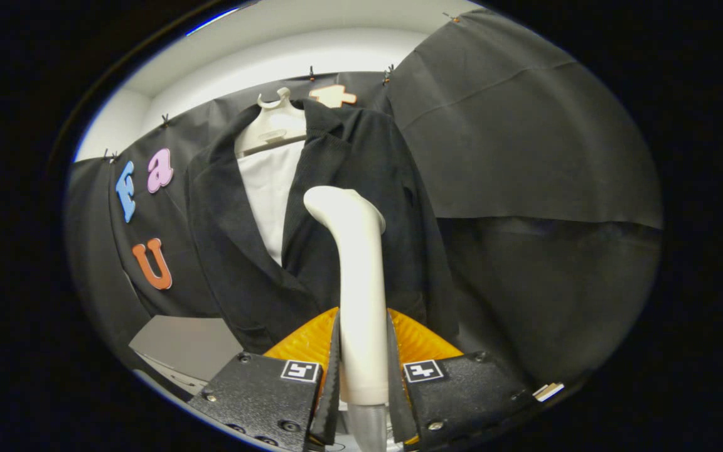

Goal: Iron the clothes twice with a garment steamer, once on the left side and once on the right side.

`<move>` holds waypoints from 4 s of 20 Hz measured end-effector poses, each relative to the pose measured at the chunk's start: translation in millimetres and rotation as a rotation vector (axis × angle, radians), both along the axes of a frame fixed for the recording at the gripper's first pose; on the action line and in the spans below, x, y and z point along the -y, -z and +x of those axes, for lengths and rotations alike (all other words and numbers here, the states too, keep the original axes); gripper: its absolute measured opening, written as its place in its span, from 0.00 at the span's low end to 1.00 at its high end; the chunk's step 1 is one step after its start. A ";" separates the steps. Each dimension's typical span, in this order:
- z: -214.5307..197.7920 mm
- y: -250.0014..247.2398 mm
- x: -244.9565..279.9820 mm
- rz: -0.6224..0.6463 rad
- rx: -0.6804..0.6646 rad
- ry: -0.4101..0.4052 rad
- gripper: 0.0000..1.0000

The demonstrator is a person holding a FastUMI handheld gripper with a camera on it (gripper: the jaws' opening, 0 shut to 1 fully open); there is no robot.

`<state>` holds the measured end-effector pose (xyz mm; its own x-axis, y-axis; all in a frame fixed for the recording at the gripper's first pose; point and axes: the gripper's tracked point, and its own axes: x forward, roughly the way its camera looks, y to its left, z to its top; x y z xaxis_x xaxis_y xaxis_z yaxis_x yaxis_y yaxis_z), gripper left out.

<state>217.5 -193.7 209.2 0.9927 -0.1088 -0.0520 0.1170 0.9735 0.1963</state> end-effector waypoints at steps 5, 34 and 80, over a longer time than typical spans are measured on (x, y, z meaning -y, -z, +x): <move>-0.1 19.7 -4.2 -0.014 -0.037 0.000 0.36; -3.6 136.1 -17.6 -0.055 -0.267 -0.013 0.36; -55.0 229.8 -17.1 0.082 -0.326 -0.080 0.36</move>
